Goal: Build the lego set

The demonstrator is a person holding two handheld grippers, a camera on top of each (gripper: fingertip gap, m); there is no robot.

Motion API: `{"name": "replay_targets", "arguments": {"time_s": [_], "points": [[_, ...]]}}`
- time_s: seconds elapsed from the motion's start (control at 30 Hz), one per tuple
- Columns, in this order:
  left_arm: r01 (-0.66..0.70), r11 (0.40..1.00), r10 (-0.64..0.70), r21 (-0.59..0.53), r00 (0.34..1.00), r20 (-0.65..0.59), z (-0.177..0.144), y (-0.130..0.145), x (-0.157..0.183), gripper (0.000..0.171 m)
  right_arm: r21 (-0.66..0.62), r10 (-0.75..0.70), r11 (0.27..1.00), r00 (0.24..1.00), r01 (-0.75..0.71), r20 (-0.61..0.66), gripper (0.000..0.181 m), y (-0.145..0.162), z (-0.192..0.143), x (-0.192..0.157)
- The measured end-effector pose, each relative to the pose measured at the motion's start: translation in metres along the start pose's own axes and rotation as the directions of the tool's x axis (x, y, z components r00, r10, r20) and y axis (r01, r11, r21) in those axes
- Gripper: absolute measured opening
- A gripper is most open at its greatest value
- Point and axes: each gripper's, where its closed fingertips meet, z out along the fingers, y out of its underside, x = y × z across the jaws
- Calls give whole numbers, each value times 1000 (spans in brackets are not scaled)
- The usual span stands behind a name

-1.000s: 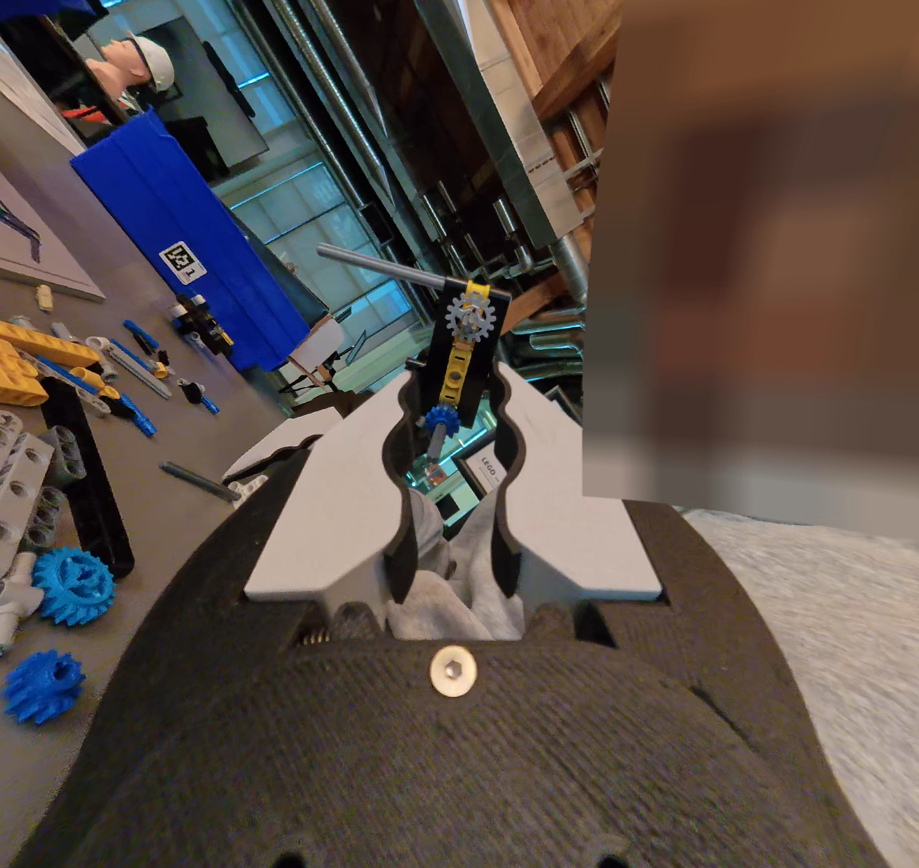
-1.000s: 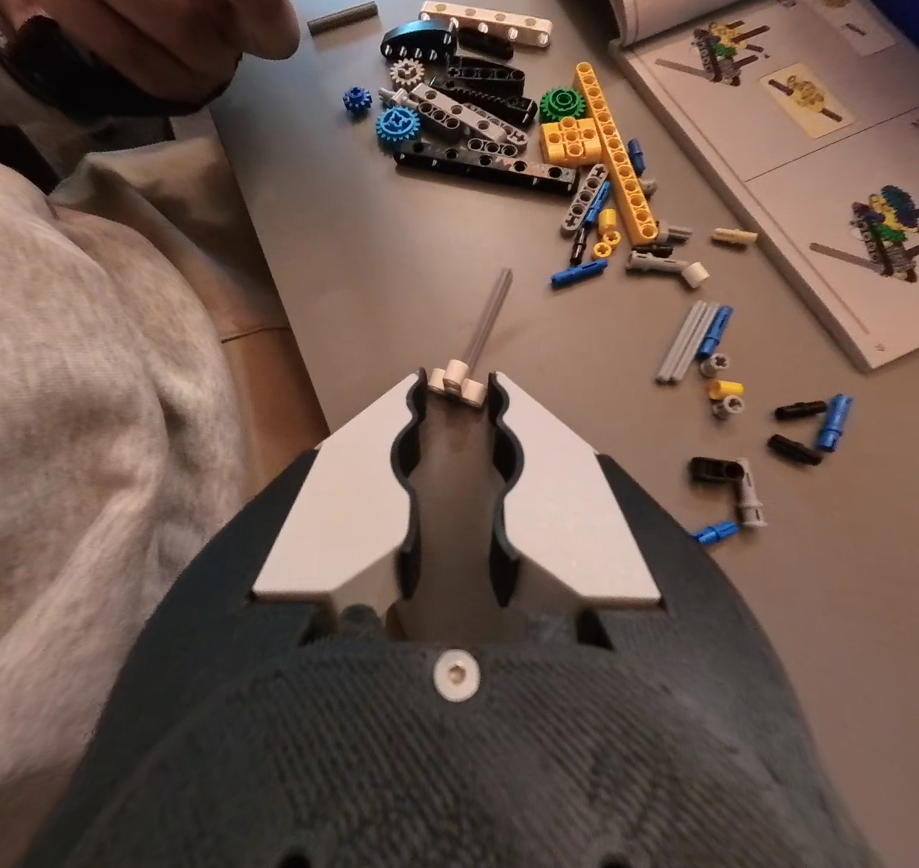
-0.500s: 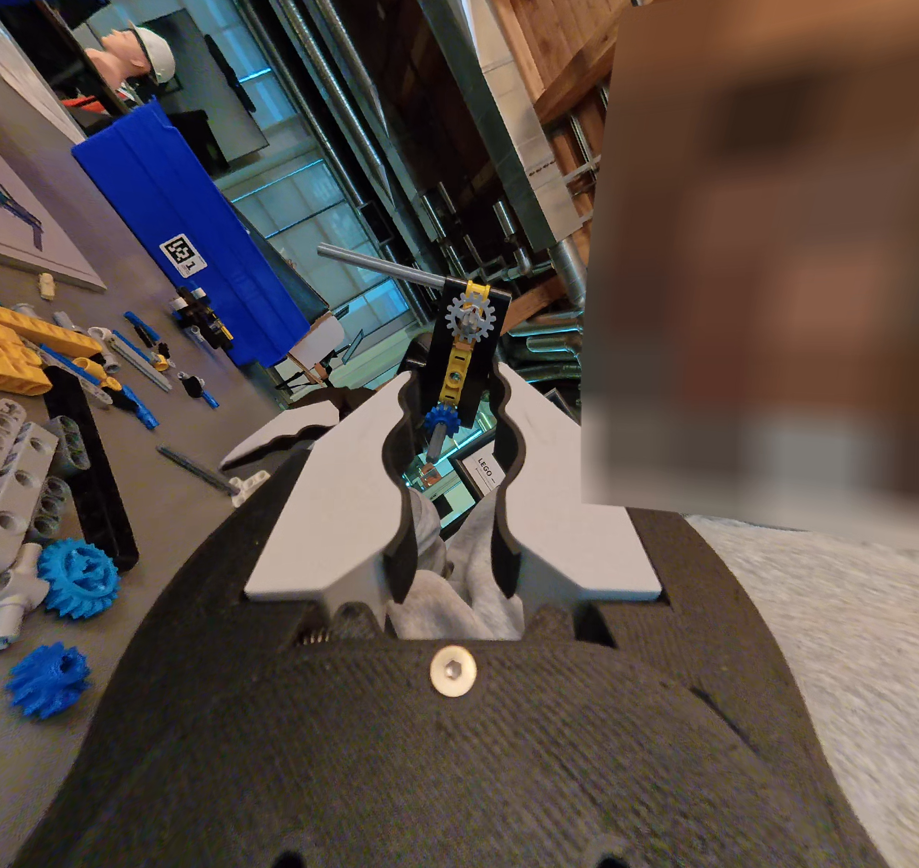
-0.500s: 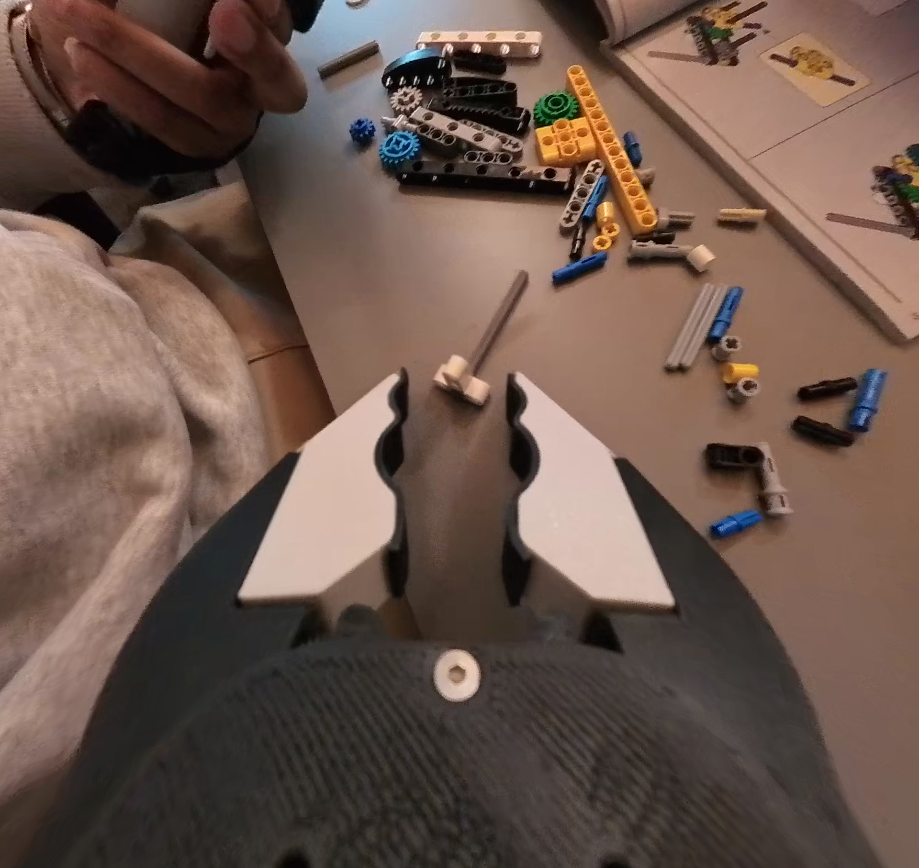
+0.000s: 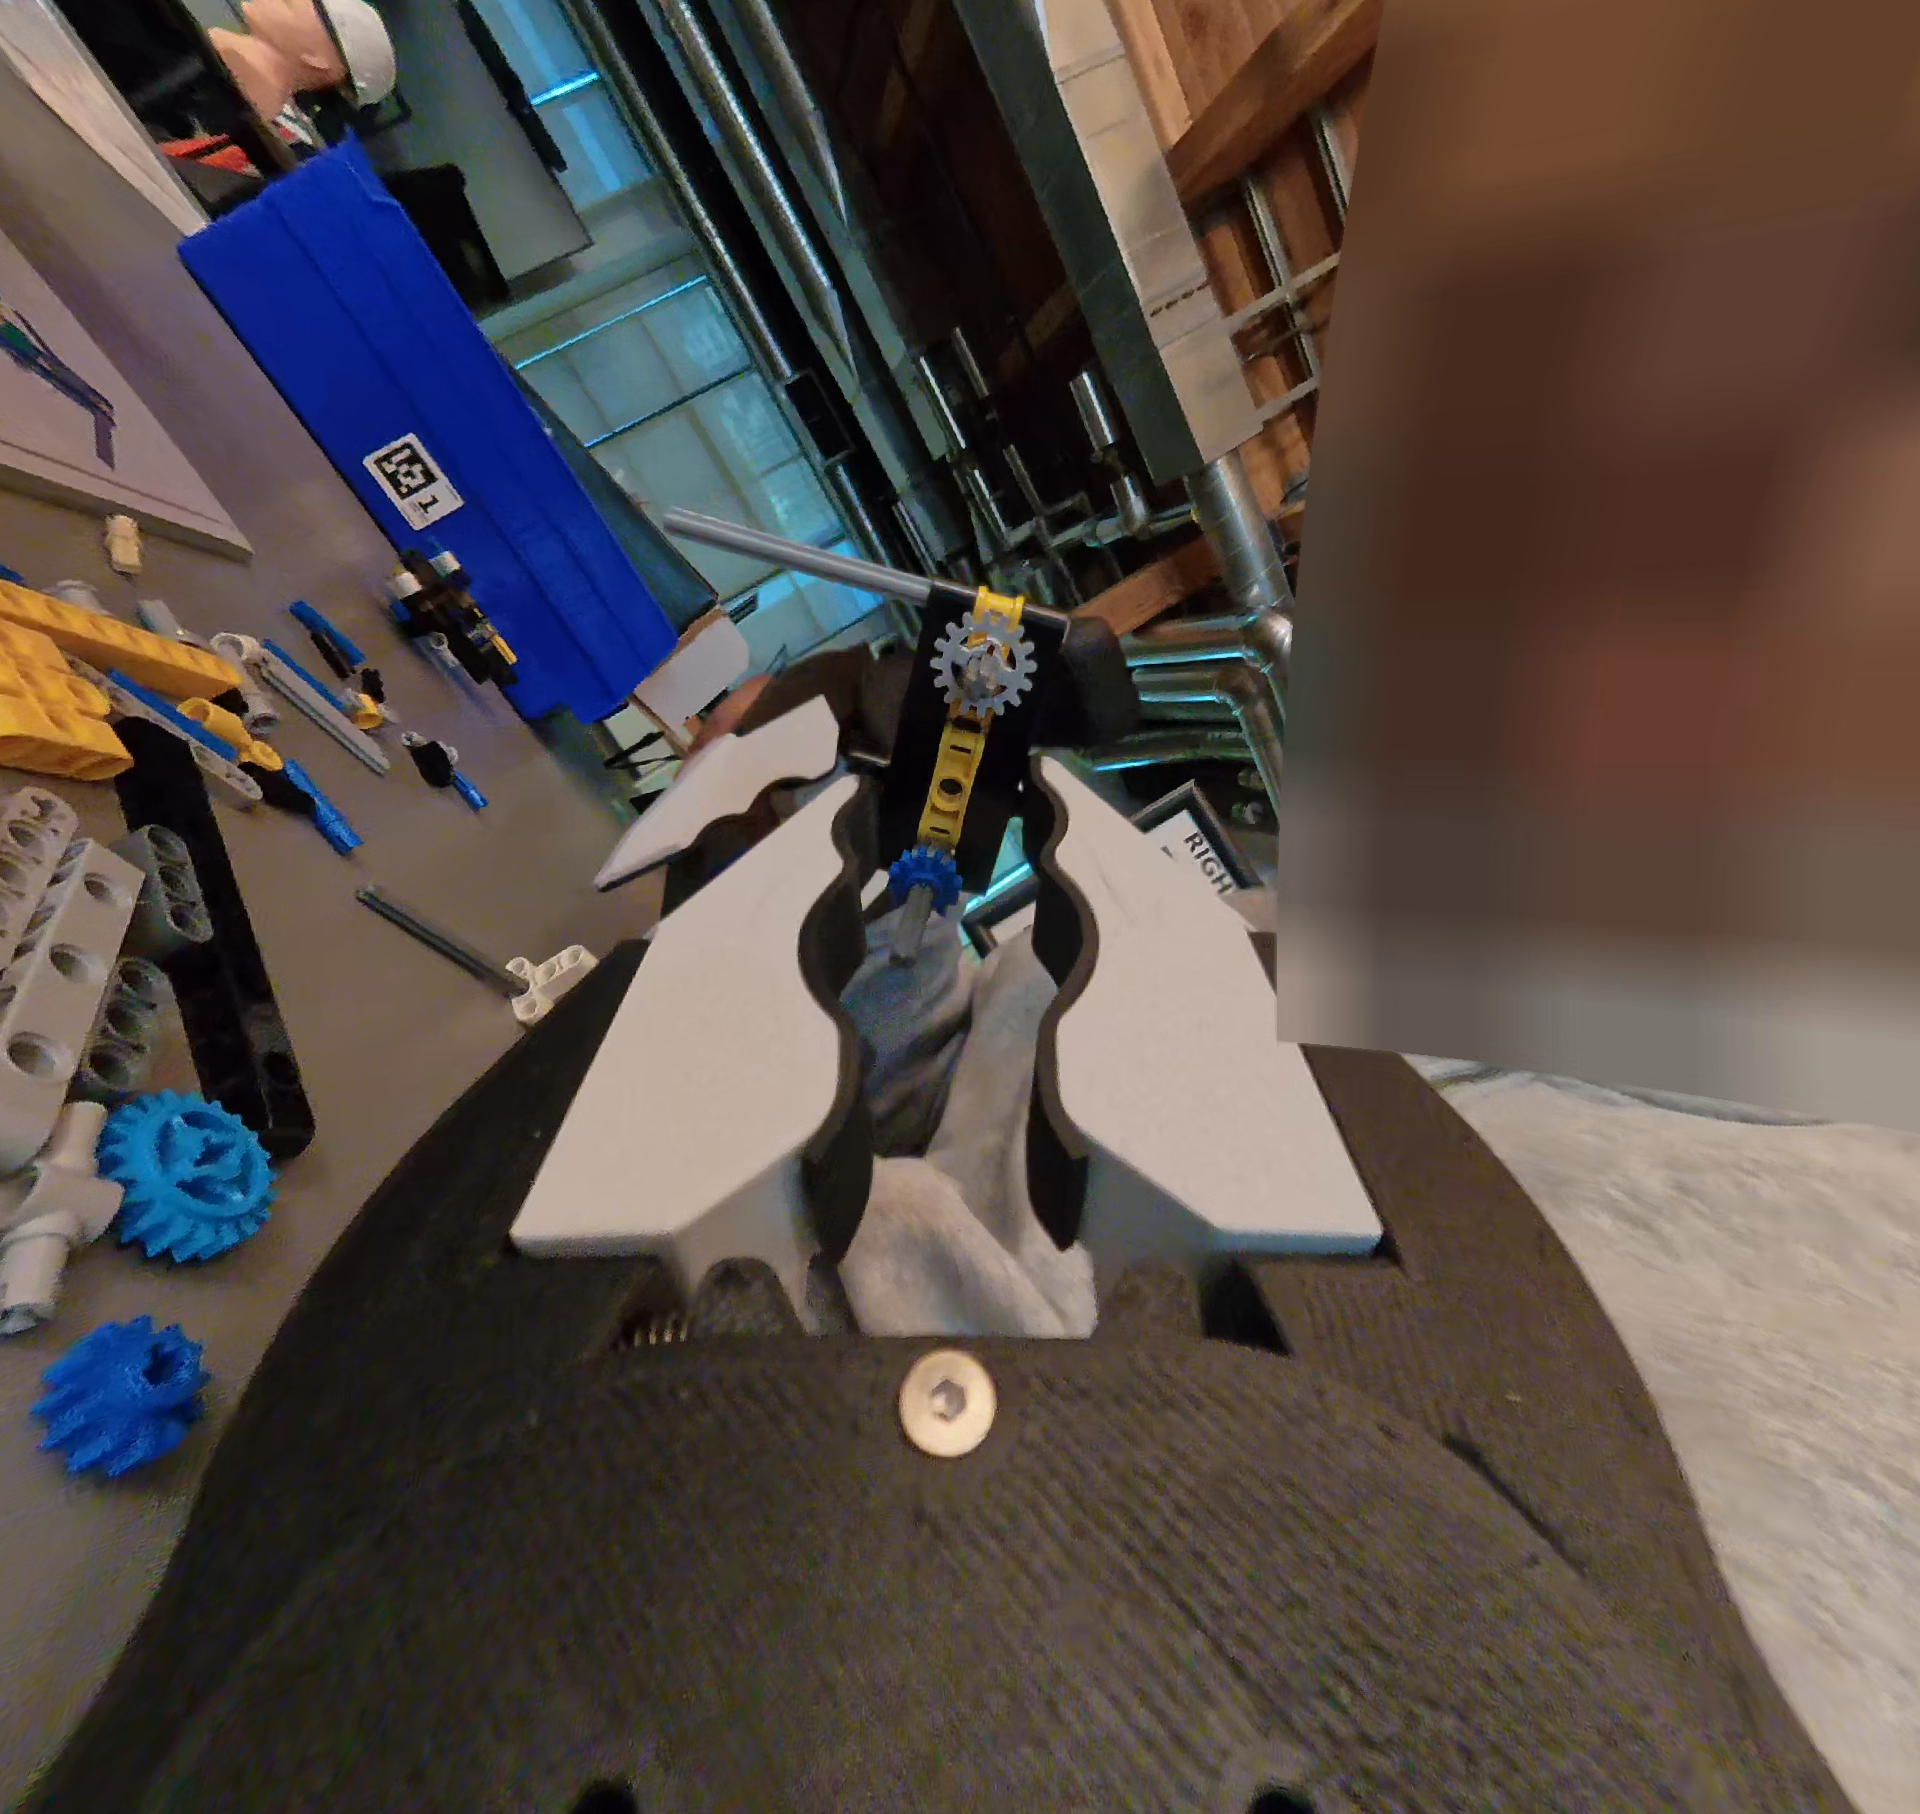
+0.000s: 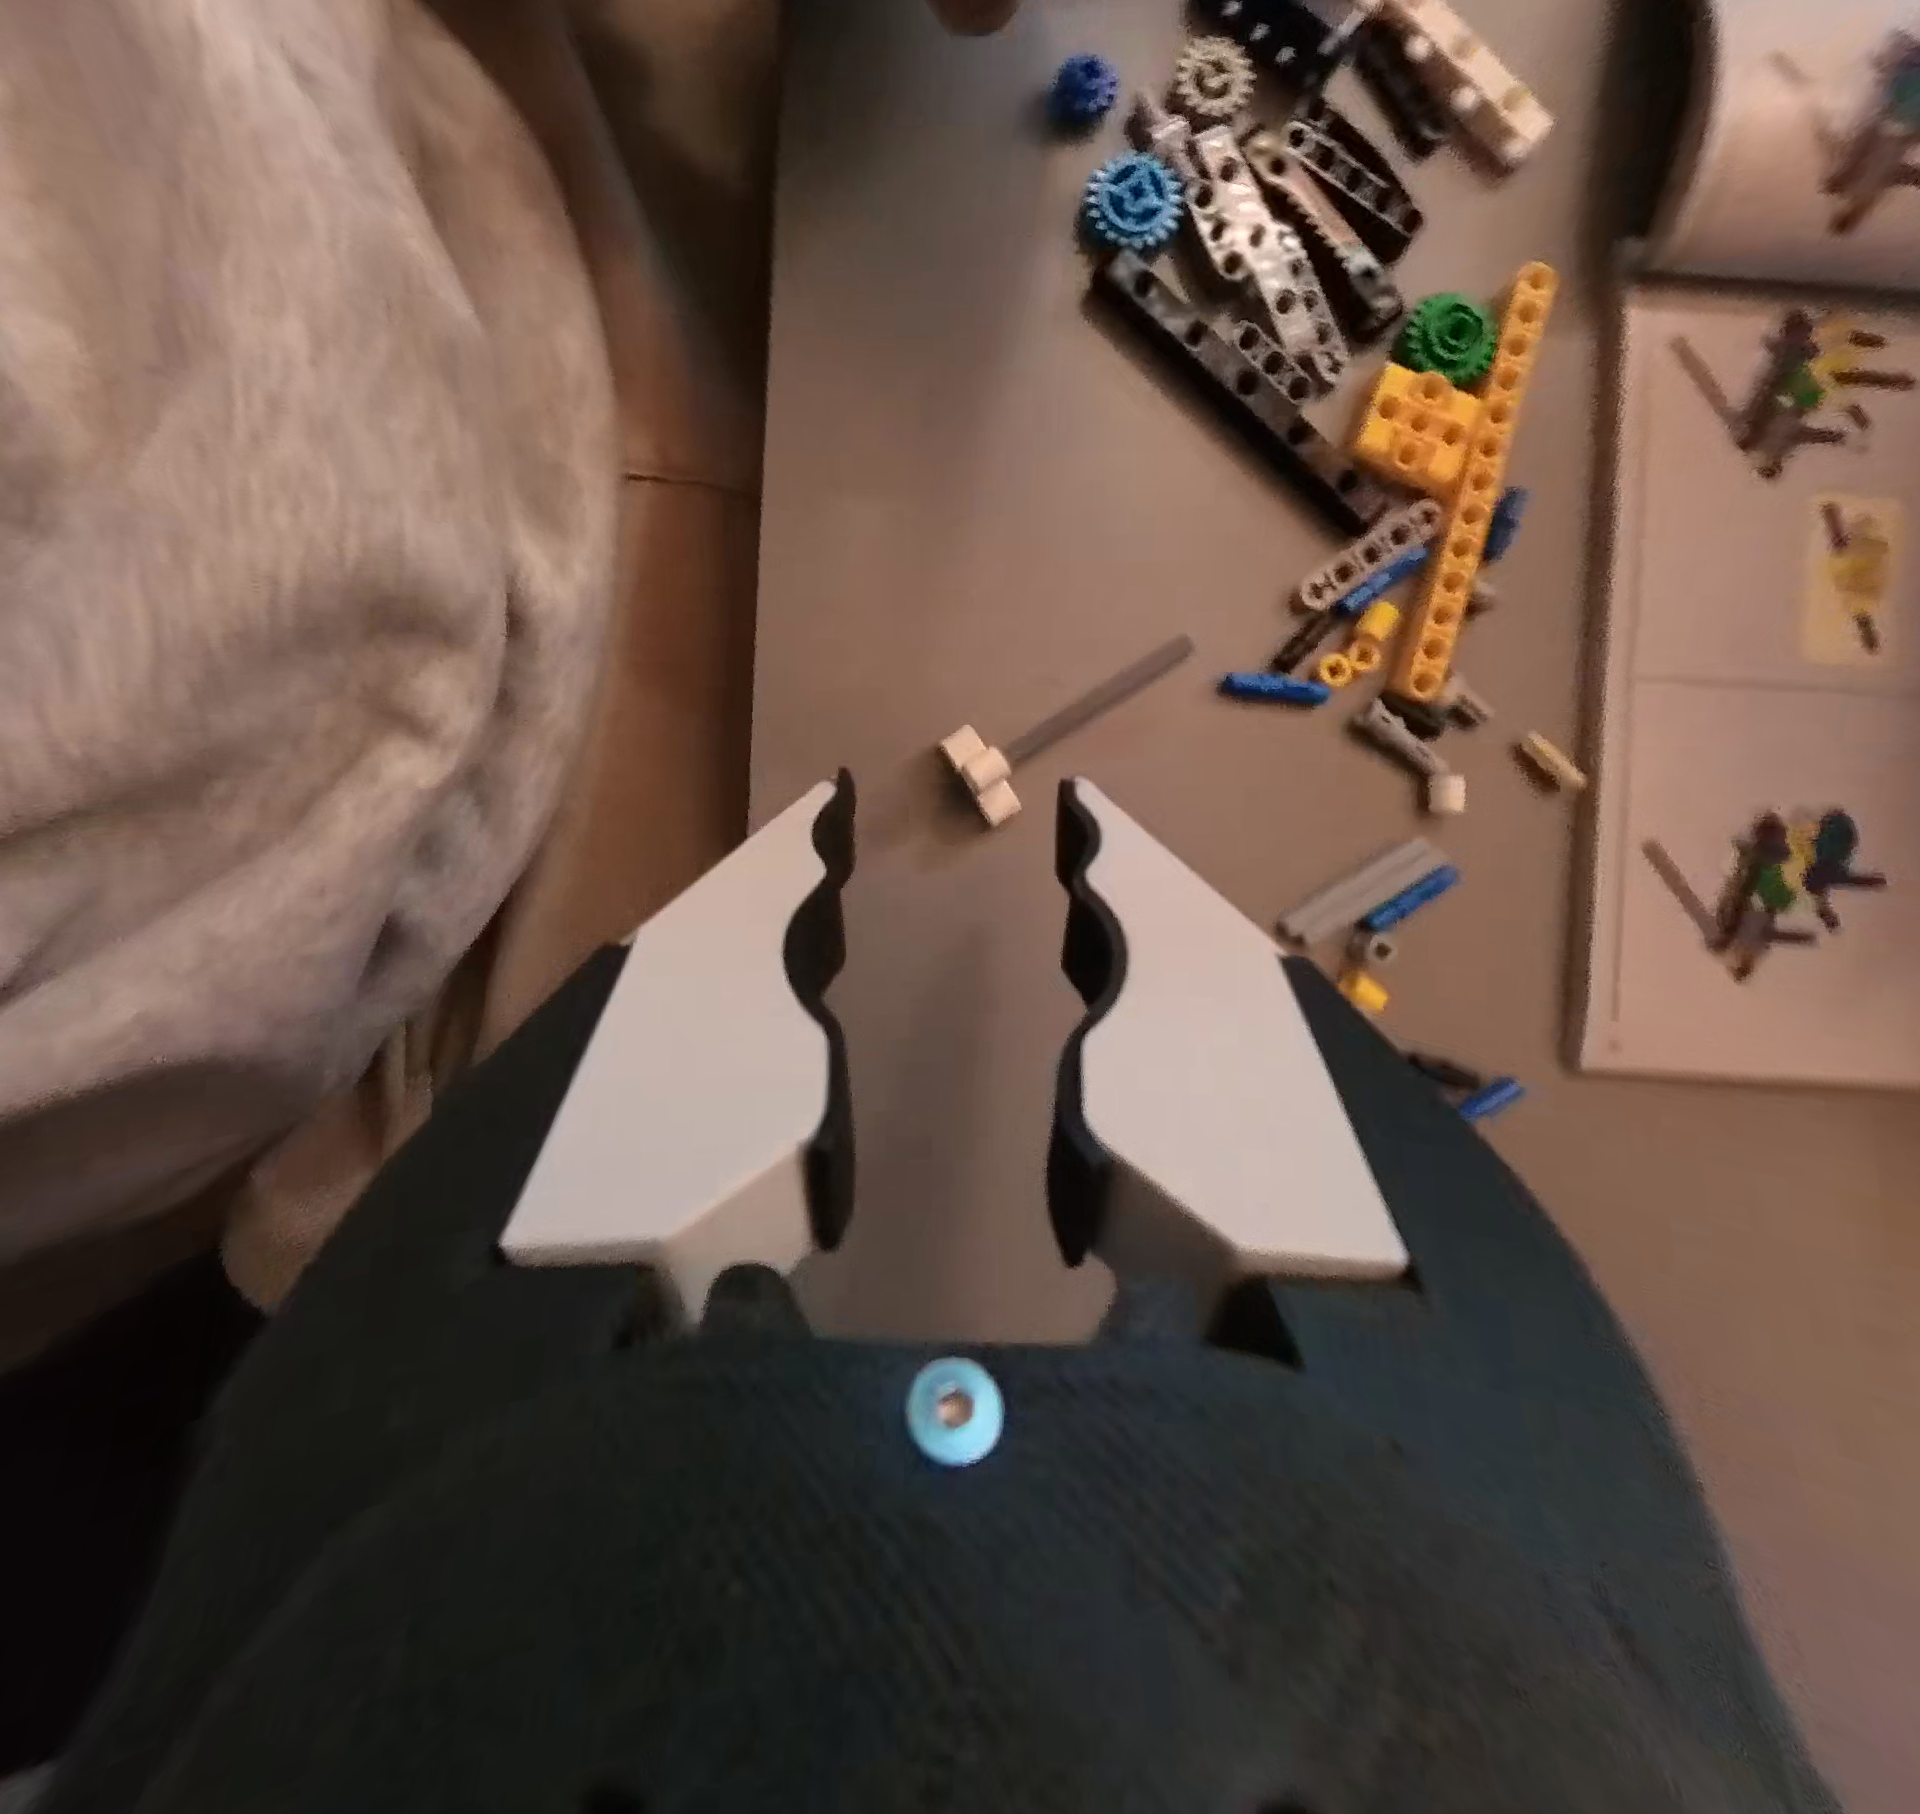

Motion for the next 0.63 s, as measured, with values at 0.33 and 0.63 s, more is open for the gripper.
{"name": "replay_targets", "arguments": {"time_s": [0.33,0.63], "points": [[-1,1000,1,-11,1000,-7,-3,0,3,26,-133,-37,989,985,60,166,8,7,30,-2],[27,998,-22,65,997,-74,-7,-11,10,26,367,230,891,963,-267,141,7,-51,-6,18]]}}
